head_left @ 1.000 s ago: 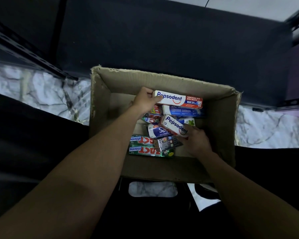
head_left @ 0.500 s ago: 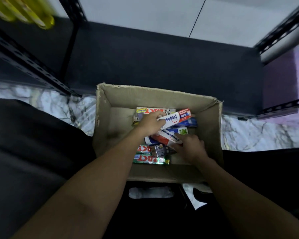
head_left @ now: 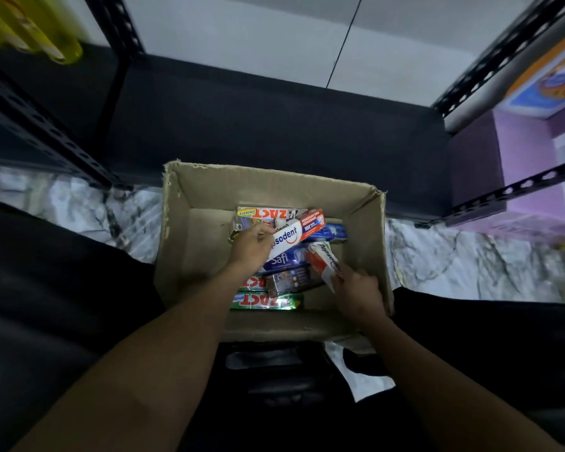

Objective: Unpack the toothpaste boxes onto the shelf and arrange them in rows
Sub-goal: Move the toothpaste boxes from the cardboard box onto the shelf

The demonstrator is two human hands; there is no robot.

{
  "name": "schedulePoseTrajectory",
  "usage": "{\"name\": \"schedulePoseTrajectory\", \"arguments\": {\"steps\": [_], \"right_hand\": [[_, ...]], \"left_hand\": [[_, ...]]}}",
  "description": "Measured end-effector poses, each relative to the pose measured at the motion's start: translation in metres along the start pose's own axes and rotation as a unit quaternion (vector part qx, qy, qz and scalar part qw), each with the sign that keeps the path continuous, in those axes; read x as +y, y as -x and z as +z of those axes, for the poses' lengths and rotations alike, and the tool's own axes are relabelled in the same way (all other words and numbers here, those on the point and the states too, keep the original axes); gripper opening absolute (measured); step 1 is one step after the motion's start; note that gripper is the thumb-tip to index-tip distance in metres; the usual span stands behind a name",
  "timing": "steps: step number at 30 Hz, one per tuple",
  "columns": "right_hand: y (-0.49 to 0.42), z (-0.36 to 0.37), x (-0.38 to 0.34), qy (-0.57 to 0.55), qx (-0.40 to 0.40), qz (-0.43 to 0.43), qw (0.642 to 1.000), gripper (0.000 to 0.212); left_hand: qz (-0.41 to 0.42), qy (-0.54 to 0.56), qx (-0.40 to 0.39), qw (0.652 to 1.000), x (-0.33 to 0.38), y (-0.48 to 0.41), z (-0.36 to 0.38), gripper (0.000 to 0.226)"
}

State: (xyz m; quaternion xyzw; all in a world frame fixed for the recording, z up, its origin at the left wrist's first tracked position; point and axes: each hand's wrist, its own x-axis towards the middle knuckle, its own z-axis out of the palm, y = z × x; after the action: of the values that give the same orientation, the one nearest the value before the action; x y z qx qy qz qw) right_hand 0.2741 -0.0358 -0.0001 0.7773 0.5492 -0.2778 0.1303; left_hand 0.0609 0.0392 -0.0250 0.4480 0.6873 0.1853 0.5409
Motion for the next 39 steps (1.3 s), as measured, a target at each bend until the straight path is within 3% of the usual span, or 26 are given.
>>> {"name": "schedulePoseTrajectory", "arguments": {"steps": [5,8,11,17,25,30,33,39], "right_hand": [[0.005,-0.005,-0.006,-0.039,0.02,-0.017,0.999,0.048],[0.002,-0.013,-0.015,-0.057,0.033,-0.027,0.997,0.036],[0.0,-0.018,-0.023,-0.086,0.057,-0.019,0.994,0.038],[0.004,-0.043,-0.031,-0.146,0.109,-0.022,0.983,0.033],[0.023,-0.107,-0.025,-0.228,0.164,-0.028,0.959,0.041],[0.043,-0.16,-0.016,-0.249,0.185,-0.109,0.944,0.038],[0.069,-0.196,-0.012,-0.234,0.216,-0.181,0.93,0.034],[0.115,-0.266,-0.008,-0.198,0.275,-0.248,0.908,0.035]], "left_hand": [[-0.024,0.027,-0.021,0.999,0.003,0.005,0.003,0.031],[0.015,-0.017,-0.016,1.0,0.014,0.003,-0.001,0.037],[0.04,-0.027,-0.033,0.998,0.029,0.004,-0.007,0.044],[0.066,-0.018,-0.029,0.997,0.062,0.009,-0.041,0.027],[0.178,-0.149,-0.024,0.972,0.136,0.049,-0.107,0.024],[0.257,-0.165,-0.023,0.952,0.179,0.101,-0.136,0.022],[0.294,-0.159,0.001,0.943,0.198,0.133,-0.152,0.022],[0.386,-0.173,0.051,0.905,0.244,0.187,-0.178,0.022]]}}
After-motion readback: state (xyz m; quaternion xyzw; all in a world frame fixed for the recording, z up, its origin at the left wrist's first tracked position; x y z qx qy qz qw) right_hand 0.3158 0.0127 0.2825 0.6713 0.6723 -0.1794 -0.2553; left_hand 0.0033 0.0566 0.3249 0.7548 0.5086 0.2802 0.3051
